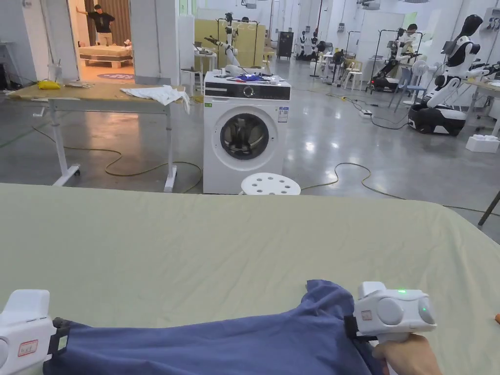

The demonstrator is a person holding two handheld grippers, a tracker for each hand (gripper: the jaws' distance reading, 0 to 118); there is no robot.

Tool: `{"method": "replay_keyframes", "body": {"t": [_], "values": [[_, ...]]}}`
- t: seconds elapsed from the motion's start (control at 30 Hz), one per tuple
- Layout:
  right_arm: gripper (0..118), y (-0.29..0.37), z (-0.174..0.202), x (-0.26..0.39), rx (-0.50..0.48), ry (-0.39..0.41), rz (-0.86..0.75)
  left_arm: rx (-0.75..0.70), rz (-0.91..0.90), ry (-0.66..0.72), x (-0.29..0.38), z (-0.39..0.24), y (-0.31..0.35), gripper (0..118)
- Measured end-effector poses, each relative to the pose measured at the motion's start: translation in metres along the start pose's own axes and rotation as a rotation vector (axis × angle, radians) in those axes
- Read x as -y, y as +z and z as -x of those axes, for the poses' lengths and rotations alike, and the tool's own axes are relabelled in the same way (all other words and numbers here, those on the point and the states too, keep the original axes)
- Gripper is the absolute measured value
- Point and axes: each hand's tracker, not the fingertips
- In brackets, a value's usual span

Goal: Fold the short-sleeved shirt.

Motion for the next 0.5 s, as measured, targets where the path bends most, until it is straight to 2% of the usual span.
{"method": "replay_keyframes", "body": {"t": [0.07, 0.17, 0.5], "values": [[3, 0.023, -0.008, -0.001, 0.036, 0.005, -0.083, -0.001, -0.019, 0.011, -0.002, 0.001, 0.011, 0], [2, 0.072, -0.016, -0.008, 0.001, -0.019, -0.196, 0.004, -0.063, 0.017, -0.011, 0.004, 0.033, 0], [2, 0.243, -0.028, -0.041, 0.018, -0.009, -0.468, 0.006, -0.289, 0.020, -0.068, -0.003, 0.142, 0]]}}
